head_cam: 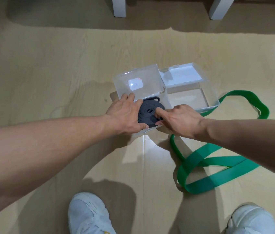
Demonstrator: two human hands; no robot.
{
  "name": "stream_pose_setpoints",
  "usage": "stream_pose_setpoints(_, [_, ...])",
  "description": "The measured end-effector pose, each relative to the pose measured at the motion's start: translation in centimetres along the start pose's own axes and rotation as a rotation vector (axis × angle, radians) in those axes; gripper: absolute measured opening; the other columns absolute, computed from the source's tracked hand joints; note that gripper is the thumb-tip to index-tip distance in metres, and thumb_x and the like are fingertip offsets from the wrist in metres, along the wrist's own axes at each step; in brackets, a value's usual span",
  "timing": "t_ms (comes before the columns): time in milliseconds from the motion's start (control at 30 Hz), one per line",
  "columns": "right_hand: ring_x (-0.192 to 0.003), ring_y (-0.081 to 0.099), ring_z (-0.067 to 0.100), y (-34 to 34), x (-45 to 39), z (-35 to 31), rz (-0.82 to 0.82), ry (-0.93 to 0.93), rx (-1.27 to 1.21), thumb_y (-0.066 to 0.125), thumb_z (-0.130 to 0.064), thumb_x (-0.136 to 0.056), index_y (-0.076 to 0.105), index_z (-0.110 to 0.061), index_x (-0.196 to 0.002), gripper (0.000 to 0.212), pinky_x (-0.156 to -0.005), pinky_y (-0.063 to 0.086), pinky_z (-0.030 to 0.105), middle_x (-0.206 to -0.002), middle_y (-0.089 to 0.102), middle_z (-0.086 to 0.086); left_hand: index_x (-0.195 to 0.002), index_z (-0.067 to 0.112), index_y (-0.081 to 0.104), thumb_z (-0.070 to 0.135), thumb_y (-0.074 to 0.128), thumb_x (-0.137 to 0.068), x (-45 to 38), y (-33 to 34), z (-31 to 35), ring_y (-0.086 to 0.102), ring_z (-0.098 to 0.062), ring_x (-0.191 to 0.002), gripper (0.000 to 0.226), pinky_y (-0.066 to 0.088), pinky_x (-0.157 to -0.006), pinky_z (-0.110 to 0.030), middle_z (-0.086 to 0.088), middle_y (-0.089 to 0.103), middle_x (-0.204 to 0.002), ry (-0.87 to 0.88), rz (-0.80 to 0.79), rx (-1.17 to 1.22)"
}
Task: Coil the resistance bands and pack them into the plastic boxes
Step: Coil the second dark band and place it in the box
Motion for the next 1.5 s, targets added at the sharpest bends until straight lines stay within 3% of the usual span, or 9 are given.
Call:
stream_pose_setpoints(133, [-0.054, 0.042, 0.020, 0.1, 0.0, -0.3, 0.000, -0.043, 0.035, 0.024, -0.042, -0.108, 0.034, -0.021, -0.111, 0.023, -0.057, 0.031, 0.032, -0.078, 0.051, -0.003, -0.142, 0.014, 0.040, 0.074, 0.049, -0.088, 0.5, 0.5, 0.3, 0.046, -0.032, -0.112, 0.081, 0.042, -0.088, -0.042, -0.014, 0.046, -0.126, 0.001, 0.032, -0.051])
stream_pose_setpoints(233, [-0.063, 0.045, 0.025, 0.3, 0.1, -0.4, -0.028, -0.052, 0.051, 0.032, -0.032, -0.108, 0.031, -0.022, -0.115, 0.012, -0.059, 0.032, 0.033, -0.080, 0.050, -0.002, -0.144, 0.011, 0.039, 0.072, 0.048, -0.090, 0.7, 0.7, 0.5, 0.045, -0.033, -0.114, 0.082, 0.044, -0.091, -0.043, -0.016, 0.046, -0.128, 0.000, 0.042, -0.036])
stream_pose_setpoints(400, [-0.067, 0.046, 0.026, 0.2, -0.1, -1.0, -0.079, -0.043, 0.051, 0.043, -0.016, -0.099, 0.032, -0.021, -0.113, 0.019, -0.061, 0.032, 0.034, -0.084, 0.051, 0.000, -0.140, 0.011, 0.039, 0.072, 0.052, -0.087, 0.3, 1.0, 1.1, 0.044, -0.033, -0.115, 0.082, 0.044, -0.093, -0.044, -0.016, 0.045, -0.127, -0.029, 0.052, -0.041])
stream_pose_setpoints(667, [-0.088, 0.061, 0.027, 0.2, -1.6, 0.0, -0.078, 0.100, -0.166, 0.055, -0.028, -0.098, 0.070, -0.024, -0.102, 0.016, -0.077, 0.049, 0.036, -0.103, 0.066, 0.001, -0.138, 0.017, 0.043, 0.062, 0.079, -0.071, -0.7, 0.3, 1.1, 0.042, -0.031, -0.120, 0.088, 0.044, -0.090, -0.039, -0.011, 0.045, -0.128, -0.088, 0.026, 0.036])
stream_pose_setpoints(933, [-0.091, 0.060, 0.020, 0.4, -2.4, -0.4, -0.056, 0.162, -0.249, 0.064, -0.021, -0.091, 0.074, -0.028, -0.096, 0.013, -0.070, 0.040, 0.029, -0.100, 0.064, -0.007, -0.146, 0.035, 0.043, 0.058, 0.087, -0.065, -1.1, -0.7, -0.7, 0.038, -0.024, -0.132, 0.096, 0.037, -0.088, -0.035, -0.001, 0.044, -0.136, -0.125, -0.047, 0.245])
stream_pose_setpoints(1067, [-0.082, 0.065, 0.015, 0.3, -2.7, 0.2, -0.095, 0.371, -0.498, 0.078, -0.023, -0.082, 0.078, -0.030, -0.085, 0.007, -0.074, 0.053, 0.029, -0.086, 0.073, -0.011, -0.146, 0.033, 0.043, 0.054, 0.089, -0.065, -0.5, 0.3, -0.2, 0.039, -0.024, -0.129, 0.095, 0.038, -0.093, -0.036, -0.002, 0.046, -0.134, -0.138, 0.052, 0.210])
stream_pose_setpoints(1267, [-0.087, 0.066, 0.014, 0.8, -2.1, 0.1, -0.100, 0.337, -0.521, 0.066, -0.016, -0.086, 0.078, -0.030, -0.087, 0.019, -0.079, 0.054, 0.029, -0.088, 0.074, -0.014, -0.147, 0.031, 0.044, 0.059, 0.086, -0.066, -0.1, 0.8, -0.8, 0.040, -0.022, -0.129, 0.095, 0.035, -0.102, -0.037, 0.000, 0.048, -0.134, -0.105, 0.113, 0.227])
stream_pose_setpoints(1367, [-0.090, 0.063, 0.013, 0.3, -1.5, 0.9, 0.022, 0.333, -0.499, 0.060, -0.018, -0.091, 0.074, -0.032, -0.091, 0.020, -0.076, 0.049, 0.029, -0.096, 0.071, -0.016, -0.144, 0.024, 0.048, 0.062, 0.077, -0.077, 0.6, 0.7, -1.6, 0.043, -0.023, -0.130, 0.083, 0.030, -0.110, -0.036, -0.001, 0.052, -0.136, -0.084, 0.264, 0.283])
stream_pose_setpoints(1500, [-0.089, 0.060, 0.017, -1.1, -1.3, 2.7, 0.250, 0.325, -0.411, 0.056, -0.027, -0.098, 0.070, -0.033, -0.106, 0.017, -0.069, 0.039, 0.029, -0.099, 0.060, -0.012, -0.150, 0.017, 0.040, 0.039, 0.073, -0.086, 0.0, -0.8, -2.8, 0.036, -0.027, -0.139, 0.074, 0.025, -0.115, -0.037, -0.005, 0.041, -0.152, -0.205, 0.495, 0.429])
Point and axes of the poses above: each hand's wrist, its own x-axis away from the middle knuckle, its own y-axis out of the palm, z = x × y, the point moved 2 cm from there along -x, towards the middle knuckle
